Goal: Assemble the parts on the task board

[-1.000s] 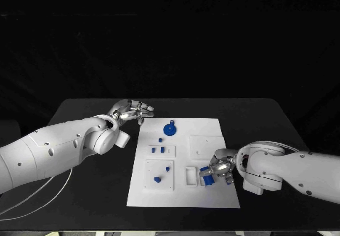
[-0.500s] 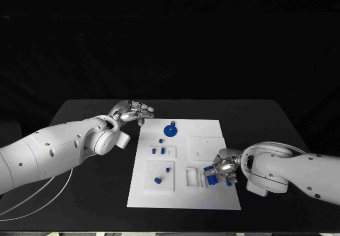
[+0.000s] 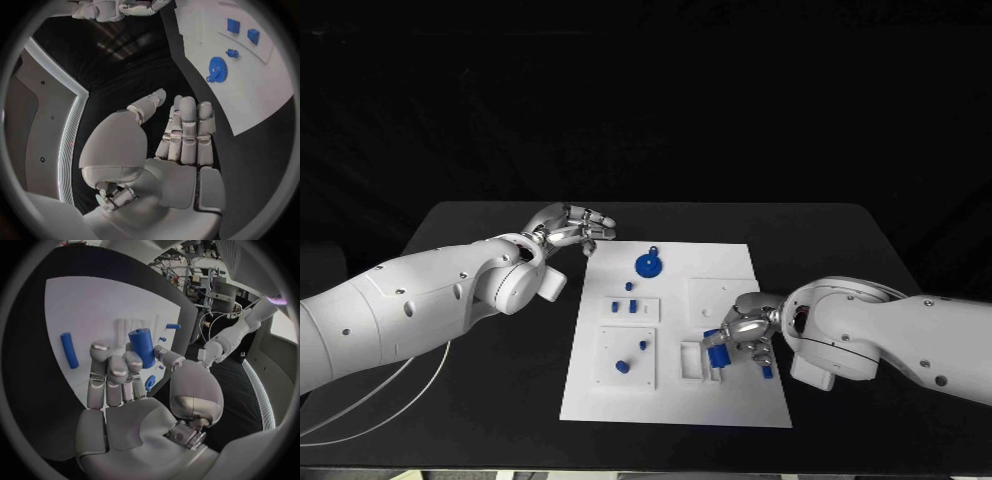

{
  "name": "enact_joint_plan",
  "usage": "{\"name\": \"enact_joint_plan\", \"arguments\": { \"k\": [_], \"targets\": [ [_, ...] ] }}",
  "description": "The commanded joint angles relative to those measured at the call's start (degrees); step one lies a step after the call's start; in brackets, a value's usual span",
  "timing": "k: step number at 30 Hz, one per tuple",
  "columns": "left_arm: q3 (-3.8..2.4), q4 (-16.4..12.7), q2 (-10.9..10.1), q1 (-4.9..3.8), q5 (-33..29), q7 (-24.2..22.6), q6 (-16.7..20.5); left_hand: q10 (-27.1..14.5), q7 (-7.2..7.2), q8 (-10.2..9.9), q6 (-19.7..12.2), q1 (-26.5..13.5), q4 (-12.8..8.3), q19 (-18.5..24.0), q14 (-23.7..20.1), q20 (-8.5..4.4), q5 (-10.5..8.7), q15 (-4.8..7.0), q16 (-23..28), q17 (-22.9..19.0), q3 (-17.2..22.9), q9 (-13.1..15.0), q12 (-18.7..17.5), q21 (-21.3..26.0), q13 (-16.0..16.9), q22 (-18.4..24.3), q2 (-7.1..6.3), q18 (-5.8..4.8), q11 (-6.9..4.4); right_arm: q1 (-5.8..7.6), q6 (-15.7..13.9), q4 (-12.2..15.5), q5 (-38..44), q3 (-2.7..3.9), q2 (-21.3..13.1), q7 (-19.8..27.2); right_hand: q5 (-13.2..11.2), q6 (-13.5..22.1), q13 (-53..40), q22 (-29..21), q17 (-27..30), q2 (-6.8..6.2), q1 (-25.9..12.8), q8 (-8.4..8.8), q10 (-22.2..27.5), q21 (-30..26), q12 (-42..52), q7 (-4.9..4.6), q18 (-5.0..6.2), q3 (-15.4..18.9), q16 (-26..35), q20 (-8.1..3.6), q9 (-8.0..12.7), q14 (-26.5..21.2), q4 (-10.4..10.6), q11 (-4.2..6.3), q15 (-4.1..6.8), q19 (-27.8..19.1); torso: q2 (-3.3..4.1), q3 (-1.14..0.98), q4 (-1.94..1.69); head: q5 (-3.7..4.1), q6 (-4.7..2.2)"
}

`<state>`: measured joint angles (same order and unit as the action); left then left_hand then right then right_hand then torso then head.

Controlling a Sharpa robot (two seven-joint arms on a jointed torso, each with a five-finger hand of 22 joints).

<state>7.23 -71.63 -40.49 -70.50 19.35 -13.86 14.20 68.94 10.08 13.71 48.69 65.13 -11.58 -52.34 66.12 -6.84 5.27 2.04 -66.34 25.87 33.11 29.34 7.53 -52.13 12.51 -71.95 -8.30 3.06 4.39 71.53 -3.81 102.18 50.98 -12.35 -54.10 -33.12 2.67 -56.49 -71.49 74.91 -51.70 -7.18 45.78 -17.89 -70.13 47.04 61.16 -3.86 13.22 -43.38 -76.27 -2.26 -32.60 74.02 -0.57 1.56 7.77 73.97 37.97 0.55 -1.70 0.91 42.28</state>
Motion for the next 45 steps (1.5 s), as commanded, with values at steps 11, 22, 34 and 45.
{"name": "enact_joint_plan", "arguments": {
  "k": [11,22,34,45],
  "targets": [
    [-0.04,-0.32,-0.03,0.03,-0.33,-0.2,-0.5,-0.39,0.08,0.26,-0.21,-0.47,0.28,-0.04,0.38,-0.64,0.09,-0.14,0.38,0.11,-0.24,-0.08,0.14,0.2,-0.08,-0.1,0.23,2.53,0.2,-0.42,2.57,-2.62,-1.49,-0.53,4.19,-0.79,0.14,-3.59,0.34,1.03,-0.18,-0.11,-2.32,0.59,0.4,0.52,-0.59,-0.57,1.78,-0.89,0.5,0.37,0.24,0.09,-0.73,0.39,0.24,-0.23,0.08,-0.02,-0.03,-0.51,0.43],
    [-0.04,-0.37,-0.14,0.03,-0.33,-0.2,-0.62,-0.4,0.08,0.29,-0.24,-0.61,0.41,-0.04,0.37,-0.63,0.08,-0.15,0.4,0.14,-0.27,-0.1,0.16,0.22,-0.08,-0.12,0.27,2.52,0.2,-1.02,2.89,-3.41,-0.71,-0.94,4.98,-0.96,0.14,-3.59,0.46,1.03,-0.2,-0.29,-2.87,0.67,0.55,0.57,-0.78,-0.59,1.78,-0.86,0.57,0.37,0.32,0.09,-0.84,0.38,0.22,-0.28,0.07,-0.04,0.04,-0.69,0.68],
    [-0.03,-0.39,-0.21,0.03,-0.33,-0.09,-0.76,-0.4,0.08,0.31,-0.26,-0.71,0.52,-0.04,0.36,-0.62,0.08,-0.15,0.42,0.16,-0.27,-0.12,0.17,0.24,-0.08,-0.13,0.33,2.51,0.2,-1.34,2.56,-4.32,-0.19,-1.0,5.78,-1.01,0.14,-3.65,0.53,0.96,-0.24,-1.33,-4.36,0.81,0.59,0.64,-0.85,-0.61,1.78,-0.72,0.72,0.37,0.48,0.14,-0.54,0.36,0.2,-0.34,0.07,-0.03,0.04,-0.89,0.86],
    [-0.02,-0.4,-0.33,0.03,-0.33,-0.06,-0.78,-0.41,0.08,0.33,-0.28,-0.77,0.58,-0.03,0.35,-0.62,0.08,-0.15,0.43,0.18,-0.28,-0.13,0.18,0.26,-0.08,-0.14,0.34,2.52,0.2,-1.67,2.85,-4.51,0.2,-1.06,6.14,-1.07,0.13,-3.58,0.65,0.91,-0.31,-3.24,-6.32,0.95,0.77,0.74,-1.03,-0.66,1.78,0.55,0.86,0.33,0.6,0.2,0.05,0.31,0.17,-0.33,0.04,-0.01,0.02,-1.06,1.15]
  ]
}}
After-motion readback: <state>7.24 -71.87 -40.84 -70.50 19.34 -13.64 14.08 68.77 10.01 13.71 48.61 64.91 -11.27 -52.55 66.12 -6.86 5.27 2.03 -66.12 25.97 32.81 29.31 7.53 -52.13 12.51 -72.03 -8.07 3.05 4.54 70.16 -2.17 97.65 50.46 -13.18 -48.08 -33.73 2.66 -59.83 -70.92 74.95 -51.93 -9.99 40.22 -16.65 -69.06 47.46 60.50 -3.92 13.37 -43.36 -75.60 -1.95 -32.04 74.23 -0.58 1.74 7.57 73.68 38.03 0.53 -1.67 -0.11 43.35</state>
